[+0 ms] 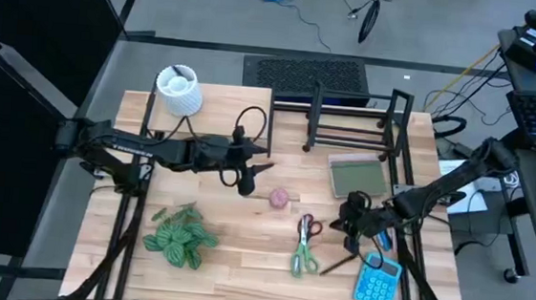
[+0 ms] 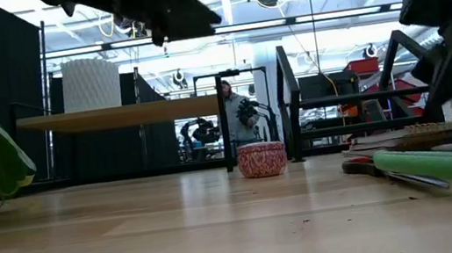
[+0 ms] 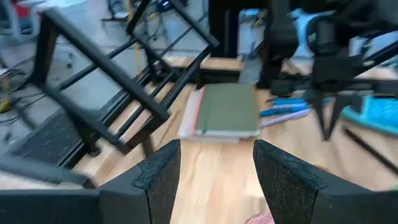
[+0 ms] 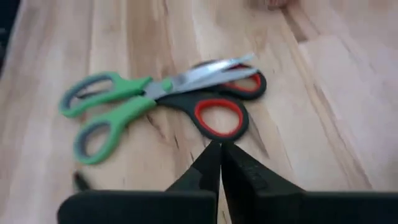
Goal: Stock shelves
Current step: Put the black pen into the white pen holder
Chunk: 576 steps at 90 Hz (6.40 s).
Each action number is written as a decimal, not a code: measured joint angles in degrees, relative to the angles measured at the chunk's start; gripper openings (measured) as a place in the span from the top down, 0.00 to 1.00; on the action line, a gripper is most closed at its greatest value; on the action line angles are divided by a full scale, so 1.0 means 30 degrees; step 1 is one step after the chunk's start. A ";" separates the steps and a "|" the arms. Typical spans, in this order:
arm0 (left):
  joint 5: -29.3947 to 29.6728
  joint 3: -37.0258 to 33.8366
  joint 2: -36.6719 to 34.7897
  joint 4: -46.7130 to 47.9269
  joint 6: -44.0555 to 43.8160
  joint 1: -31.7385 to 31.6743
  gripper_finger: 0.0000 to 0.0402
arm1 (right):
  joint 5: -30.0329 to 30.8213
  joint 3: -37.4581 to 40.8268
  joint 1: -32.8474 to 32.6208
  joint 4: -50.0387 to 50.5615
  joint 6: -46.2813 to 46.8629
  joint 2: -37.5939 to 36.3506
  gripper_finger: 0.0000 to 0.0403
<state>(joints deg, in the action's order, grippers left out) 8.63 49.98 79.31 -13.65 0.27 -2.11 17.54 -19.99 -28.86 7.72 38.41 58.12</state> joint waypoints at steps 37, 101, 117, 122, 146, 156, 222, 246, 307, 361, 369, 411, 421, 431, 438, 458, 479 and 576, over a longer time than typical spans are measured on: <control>-0.0484 0.0000 0.0000 0.0079 -0.0007 0.0528 0.53 | -0.4539 -0.0029 -0.2052 -0.5470 0.0165 0.0015 0.91; -0.0369 0.0000 0.0000 0.0231 -0.0015 0.1464 0.53 | -0.3866 -0.7788 -0.5571 0.5276 -0.2869 0.9366 0.71; -0.0370 0.0000 0.0000 0.0300 0.0000 0.1464 0.53 | -0.3229 -0.7810 -0.5363 0.3955 -0.3380 1.1109 0.71; -0.0375 0.0000 0.0000 0.0308 0.0000 0.1464 0.53 | -0.3150 -0.7821 -0.5327 0.3856 -0.3602 1.1475 0.71; -0.0367 0.0000 0.0000 0.0328 0.0007 0.1464 0.53 | -0.3088 -0.7930 -0.5312 0.3611 -0.3532 1.2559 0.78; -0.0367 0.0000 0.0000 0.0328 0.0007 0.1464 0.53 | -0.3322 -0.7934 -0.5312 0.3587 -0.3518 1.2636 0.88; -0.0360 0.0000 0.0000 0.0291 0.0023 0.1464 0.53 | -0.2739 -0.8123 -0.4831 0.3784 -0.3758 1.0327 0.99; -0.0360 0.0000 0.0000 0.0124 0.0036 0.1464 0.53 | -0.2746 -0.8131 -0.3833 0.3733 -0.4844 0.9525 0.99; -0.0360 0.0000 0.0000 0.0153 0.0049 0.1464 0.53 | -0.3046 -0.8174 -0.4711 0.3936 -0.0424 0.8566 0.72; -0.0360 0.0000 0.0000 0.0243 0.0051 0.1464 0.53 | -0.1523 -0.8141 -0.5044 0.2336 -0.0003 1.2653 0.60; -0.0360 0.0007 0.0000 0.0255 0.0044 0.1464 0.53 | -0.1371 -0.8167 -0.5055 0.2350 -0.0021 1.3085 0.65; -0.0360 0.0007 0.0000 0.0226 0.0044 0.1464 0.53 | -0.1994 -0.8153 -0.5014 0.2122 0.0839 1.3249 0.95; -0.0360 0.0007 0.0000 0.0219 0.0044 0.1464 0.53 | -0.2015 -0.8102 -0.5006 0.2249 0.0768 1.2635 0.96; -0.0360 0.0007 0.0000 0.0211 0.0044 0.1464 0.53 | -0.2012 -0.7933 -0.4980 0.2982 0.0227 1.1538 0.96; -0.0360 0.0007 0.0000 0.0219 0.0044 0.1464 0.53 | -0.1959 -0.7978 -0.4875 0.3137 -0.0007 1.0477 0.96; -0.0360 0.0007 0.0000 0.0117 0.0044 0.1464 0.53 | -0.0567 -0.8014 -0.4131 0.4146 -0.1337 0.7579 0.96; -0.0360 0.0007 0.0000 0.0124 0.0044 0.1464 0.53 | 0.0750 -0.8029 -0.2697 0.4122 -0.3583 0.5131 0.96; -0.4018 0.0022 0.3548 -0.7741 0.0175 0.1643 0.53 | -0.1937 -0.8102 0.5449 -0.8711 -1.6086 0.3515 0.96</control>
<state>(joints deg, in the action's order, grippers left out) -3.42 50.04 89.95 -36.87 0.80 2.82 11.73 -44.29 -12.51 -18.42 -9.85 68.66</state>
